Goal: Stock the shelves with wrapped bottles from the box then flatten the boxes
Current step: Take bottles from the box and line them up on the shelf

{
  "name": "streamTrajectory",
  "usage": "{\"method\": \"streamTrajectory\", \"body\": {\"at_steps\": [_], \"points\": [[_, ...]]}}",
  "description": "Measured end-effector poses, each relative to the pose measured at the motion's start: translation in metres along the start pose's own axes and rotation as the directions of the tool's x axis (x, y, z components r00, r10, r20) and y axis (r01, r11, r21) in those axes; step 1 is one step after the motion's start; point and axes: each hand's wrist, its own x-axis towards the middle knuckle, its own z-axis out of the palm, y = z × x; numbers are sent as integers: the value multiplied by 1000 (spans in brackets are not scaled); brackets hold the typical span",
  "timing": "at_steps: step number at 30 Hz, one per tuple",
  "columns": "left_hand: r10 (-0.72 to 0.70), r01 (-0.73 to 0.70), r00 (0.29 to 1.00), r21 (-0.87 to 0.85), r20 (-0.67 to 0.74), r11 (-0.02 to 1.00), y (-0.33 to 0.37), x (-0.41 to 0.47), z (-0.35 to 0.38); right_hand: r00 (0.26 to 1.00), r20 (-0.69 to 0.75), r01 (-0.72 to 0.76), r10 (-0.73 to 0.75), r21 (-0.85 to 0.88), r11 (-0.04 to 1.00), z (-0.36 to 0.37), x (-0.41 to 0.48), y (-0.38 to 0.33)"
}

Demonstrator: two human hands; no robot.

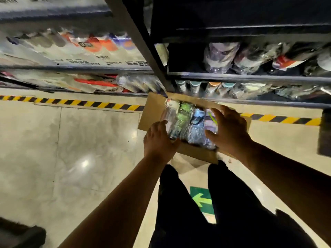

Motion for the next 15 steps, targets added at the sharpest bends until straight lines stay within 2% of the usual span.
{"method": "streamTrajectory", "body": {"at_steps": [6, 9, 15], "points": [[2, -38, 969, 141, 245, 989, -60, 102, 72, 975, 61, -219, 213, 125, 968, 114, 20, 7], [-41, -5, 958, 158, 284, 987, -101, 156, 111, 946, 109, -321, 305, 193, 927, 175, 28, 10], [-27, 2, 954, 83, 300, 997, -146, 241, 176, 890, 190, -451, 414, 233, 861, 276, 44, 19]]}}
